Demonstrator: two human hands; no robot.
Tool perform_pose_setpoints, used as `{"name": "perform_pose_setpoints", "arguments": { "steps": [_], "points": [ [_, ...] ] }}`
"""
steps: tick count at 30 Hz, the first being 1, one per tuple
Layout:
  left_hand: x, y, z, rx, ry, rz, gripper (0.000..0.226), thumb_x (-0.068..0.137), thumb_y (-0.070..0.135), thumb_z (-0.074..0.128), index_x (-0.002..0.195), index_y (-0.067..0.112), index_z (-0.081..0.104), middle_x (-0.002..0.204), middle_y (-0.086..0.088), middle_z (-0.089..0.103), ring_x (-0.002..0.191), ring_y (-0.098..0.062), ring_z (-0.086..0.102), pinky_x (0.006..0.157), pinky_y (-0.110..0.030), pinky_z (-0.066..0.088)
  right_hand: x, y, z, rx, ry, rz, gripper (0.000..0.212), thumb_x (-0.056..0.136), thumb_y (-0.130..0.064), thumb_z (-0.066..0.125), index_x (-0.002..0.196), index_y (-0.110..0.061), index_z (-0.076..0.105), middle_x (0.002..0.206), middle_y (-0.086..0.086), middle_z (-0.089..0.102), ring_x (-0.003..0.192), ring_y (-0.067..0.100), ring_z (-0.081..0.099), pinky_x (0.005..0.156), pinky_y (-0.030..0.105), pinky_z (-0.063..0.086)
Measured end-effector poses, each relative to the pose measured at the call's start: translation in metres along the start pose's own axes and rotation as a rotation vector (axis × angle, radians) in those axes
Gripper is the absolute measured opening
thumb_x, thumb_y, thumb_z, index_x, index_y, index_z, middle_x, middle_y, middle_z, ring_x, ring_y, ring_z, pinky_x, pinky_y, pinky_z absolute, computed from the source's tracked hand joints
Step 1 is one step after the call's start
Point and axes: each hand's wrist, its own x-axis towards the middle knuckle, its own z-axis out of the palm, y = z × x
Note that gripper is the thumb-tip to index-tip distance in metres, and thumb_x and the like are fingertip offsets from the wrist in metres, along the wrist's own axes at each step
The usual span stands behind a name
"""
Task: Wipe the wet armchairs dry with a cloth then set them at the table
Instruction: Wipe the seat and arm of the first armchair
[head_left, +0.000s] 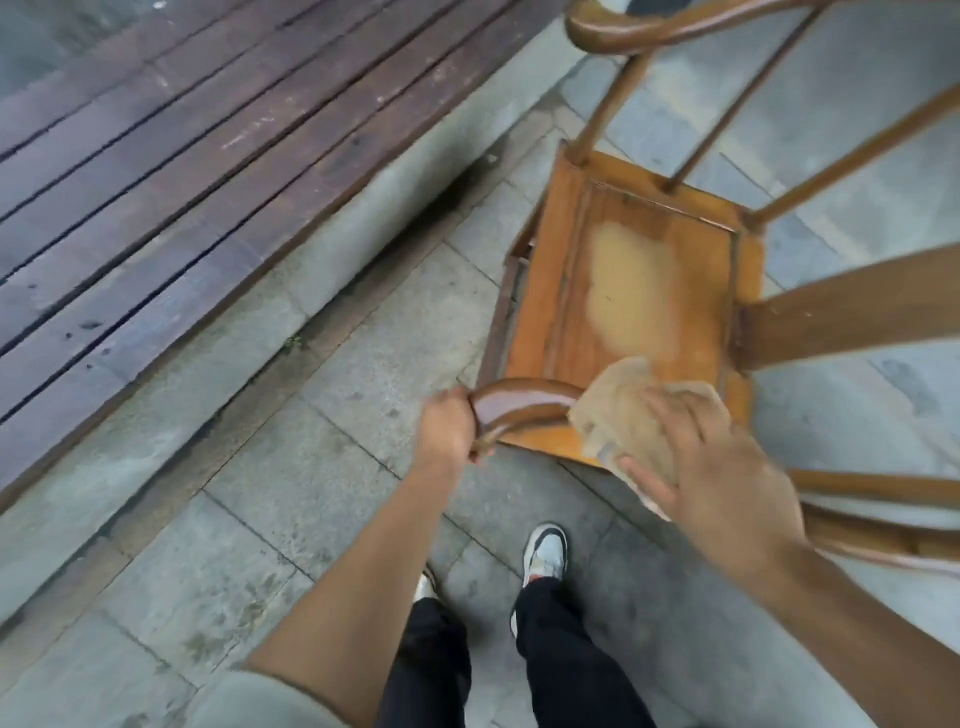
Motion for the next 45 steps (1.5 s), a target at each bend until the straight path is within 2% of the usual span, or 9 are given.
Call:
{"name": "perform_pose_setpoints", "arguments": {
  "steps": [3,9,13,20,24,28,38,42,45],
  "points": [
    [-0.012,0.016,0.006,0.557,0.188,0.379,0.034,0.104,0.029,0.035,0.095,0.006,0.058,0.098,-0.020,0.067,0.088,-0.037,0.060,0.077,-0.042,0.046,-0.053,0.027,-0.013,0.051,-0.029,0.165,0.065,0.096,-0.064,0.053,0.145,-0.022,0.046,0.133,0.007,0.055,0.091,0.039,0.059,0.076,0.050,0.056],
    [-0.043,0.048,0.089,1.319,-0.141,0.829,0.038,0.101,0.039,0.029,0.128,0.023,0.051,0.115,-0.016,0.062,0.107,-0.042,0.059,0.091,-0.055,0.043,-0.082,0.084,-0.042,-0.028,-0.162,0.339,0.062,0.093,-0.070,0.030,0.121,-0.023,0.062,0.117,0.004,0.064,0.089,0.036,0.060,0.077,0.044,0.049],
    [-0.038,0.054,0.092,1.402,-0.272,0.733,0.024,0.095,0.034,0.039,0.112,0.022,0.051,0.093,-0.006,0.051,0.105,-0.038,0.055,0.084,-0.049,0.051,-0.038,0.074,-0.021,0.232,-0.330,0.523,0.063,0.091,-0.065,0.015,0.107,-0.024,0.060,0.109,0.007,0.069,0.094,0.035,0.066,0.066,0.042,0.042],
    [0.009,0.075,0.123,1.178,-0.388,0.342,0.037,0.080,0.052,0.043,0.097,0.028,0.064,0.100,-0.001,0.065,0.089,-0.024,0.061,0.076,-0.035,0.046,0.058,0.073,0.064,1.047,-0.844,0.636,0.080,0.101,-0.066,0.036,0.154,-0.005,0.035,0.156,0.017,0.043,0.138,0.033,0.046,0.109,0.037,0.040],
    [0.060,0.075,0.138,1.146,-0.237,0.373,0.030,0.096,0.042,0.047,0.110,0.018,0.057,0.111,-0.003,0.061,0.097,-0.024,0.060,0.074,-0.030,0.041,0.083,0.134,0.117,1.144,-0.620,0.903,0.072,0.099,-0.061,0.051,0.149,-0.010,0.043,0.125,0.003,0.061,0.107,0.023,0.062,0.074,0.027,0.046],
    [0.116,0.097,0.168,1.340,-0.149,0.413,0.053,0.093,0.041,0.052,0.139,0.016,0.044,0.137,-0.013,0.046,0.127,-0.035,0.043,0.099,-0.043,0.042,0.122,0.208,0.164,0.898,-0.182,1.243,0.067,0.101,-0.053,0.046,0.146,-0.006,0.032,0.150,0.018,0.037,0.124,0.045,0.052,0.098,0.047,0.044],
    [0.237,0.155,0.244,1.480,-0.028,0.736,0.063,0.095,0.028,0.054,0.151,0.012,0.032,0.157,-0.016,0.027,0.149,-0.035,0.012,0.120,-0.050,0.016,0.122,0.148,0.276,0.723,-0.179,1.200,0.063,0.101,-0.041,0.053,0.159,-0.037,0.028,0.170,0.000,0.012,0.133,0.050,0.037,0.106,0.056,0.037],
    [0.294,0.207,0.260,1.449,-0.095,1.027,0.050,0.095,0.023,0.045,0.139,0.000,0.048,0.150,-0.023,0.039,0.142,-0.043,0.029,0.118,-0.053,0.024,0.175,0.169,0.287,0.608,-0.019,0.876,0.056,0.099,-0.040,0.043,0.154,-0.037,0.040,0.166,0.002,0.029,0.118,0.053,0.051,0.100,0.061,0.044],
    [0.336,0.253,0.281,1.405,-0.169,1.178,0.049,0.094,0.022,0.039,0.136,-0.002,0.051,0.146,-0.022,0.044,0.135,-0.041,0.041,0.115,-0.052,0.032,0.242,0.225,0.290,0.543,-0.072,0.857,0.058,0.099,-0.052,0.025,0.156,-0.048,0.026,0.170,-0.009,0.012,0.143,0.046,0.029,0.114,0.058,0.032]
  ]
}}
